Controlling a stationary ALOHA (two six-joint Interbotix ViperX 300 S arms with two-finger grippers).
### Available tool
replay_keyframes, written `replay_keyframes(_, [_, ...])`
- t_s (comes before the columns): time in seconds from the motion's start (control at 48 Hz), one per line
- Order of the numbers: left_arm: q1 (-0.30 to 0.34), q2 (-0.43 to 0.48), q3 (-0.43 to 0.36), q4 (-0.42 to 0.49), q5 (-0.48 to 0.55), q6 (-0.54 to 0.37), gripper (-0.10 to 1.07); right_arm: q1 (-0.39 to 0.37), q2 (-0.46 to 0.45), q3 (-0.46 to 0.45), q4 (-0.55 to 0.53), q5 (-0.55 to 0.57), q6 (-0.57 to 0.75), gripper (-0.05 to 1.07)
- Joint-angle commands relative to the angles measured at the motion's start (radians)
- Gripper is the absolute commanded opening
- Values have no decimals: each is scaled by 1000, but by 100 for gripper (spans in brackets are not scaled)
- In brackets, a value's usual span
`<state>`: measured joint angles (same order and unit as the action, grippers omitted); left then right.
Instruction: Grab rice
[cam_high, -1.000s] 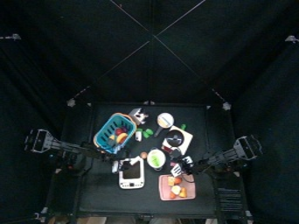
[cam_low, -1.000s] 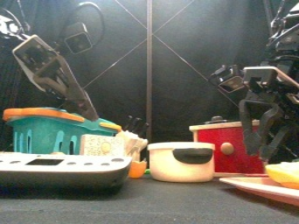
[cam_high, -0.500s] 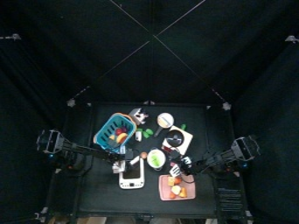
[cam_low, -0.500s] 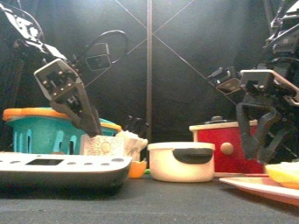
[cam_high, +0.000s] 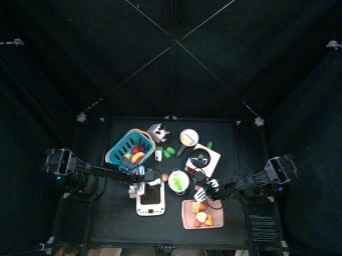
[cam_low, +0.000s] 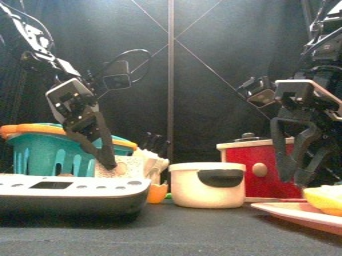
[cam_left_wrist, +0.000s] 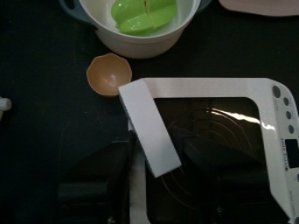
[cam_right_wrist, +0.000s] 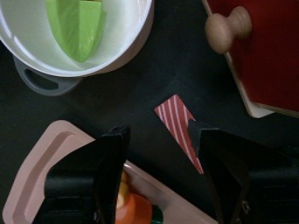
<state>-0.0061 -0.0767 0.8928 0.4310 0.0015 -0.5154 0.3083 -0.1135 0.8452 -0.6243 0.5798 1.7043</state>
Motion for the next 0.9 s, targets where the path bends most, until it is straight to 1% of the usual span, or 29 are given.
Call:
replay_keyframes(0.0, [8,-6,-23,-2,-5,-3,73,2,-14,-17,-3,0,0,88])
replay_keyframes(0.146, [3,-25,-29,-2,-5,2,67,2,-15,-17,-3,0,0,88])
replay_keyframes(0.458, [-5,-86,-21,0,-20,3,67,2,-15,-31,-3,-2,-3,88])
replay_keyframes(0.667, [-6,-91,-18,-3,-31,-3,66,2,-15,-49,-5,-5,-28,88])
replay_keyframes(0.75, [-6,-95,-18,-23,-54,-9,67,3,-15,-61,-25,-3,-29,88])
replay_keyframes(0.875, [-6,-115,-14,-61,-112,-8,66,11,-29,-80,-92,-5,-29,88])
